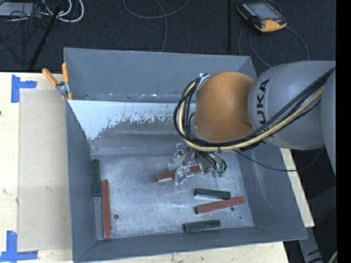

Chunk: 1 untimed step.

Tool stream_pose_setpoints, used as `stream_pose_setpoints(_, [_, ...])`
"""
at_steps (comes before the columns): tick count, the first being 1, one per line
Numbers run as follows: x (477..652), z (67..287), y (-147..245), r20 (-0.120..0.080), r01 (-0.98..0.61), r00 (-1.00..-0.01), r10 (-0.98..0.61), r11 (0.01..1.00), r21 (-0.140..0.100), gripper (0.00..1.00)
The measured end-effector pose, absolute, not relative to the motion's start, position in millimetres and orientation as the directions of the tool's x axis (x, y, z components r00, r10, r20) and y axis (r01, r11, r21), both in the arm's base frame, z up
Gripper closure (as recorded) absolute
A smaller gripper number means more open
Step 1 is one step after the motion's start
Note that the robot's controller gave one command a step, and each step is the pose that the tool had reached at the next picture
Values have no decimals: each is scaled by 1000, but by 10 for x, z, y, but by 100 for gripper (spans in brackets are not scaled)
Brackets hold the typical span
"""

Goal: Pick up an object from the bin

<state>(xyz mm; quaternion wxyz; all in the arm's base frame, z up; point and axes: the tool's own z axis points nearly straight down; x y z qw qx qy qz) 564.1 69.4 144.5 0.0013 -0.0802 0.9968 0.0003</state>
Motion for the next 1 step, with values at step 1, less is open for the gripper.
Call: stream_pose_setpoints(1, [5638,1474,694,-1,-159,-987,-159,987,0,100])
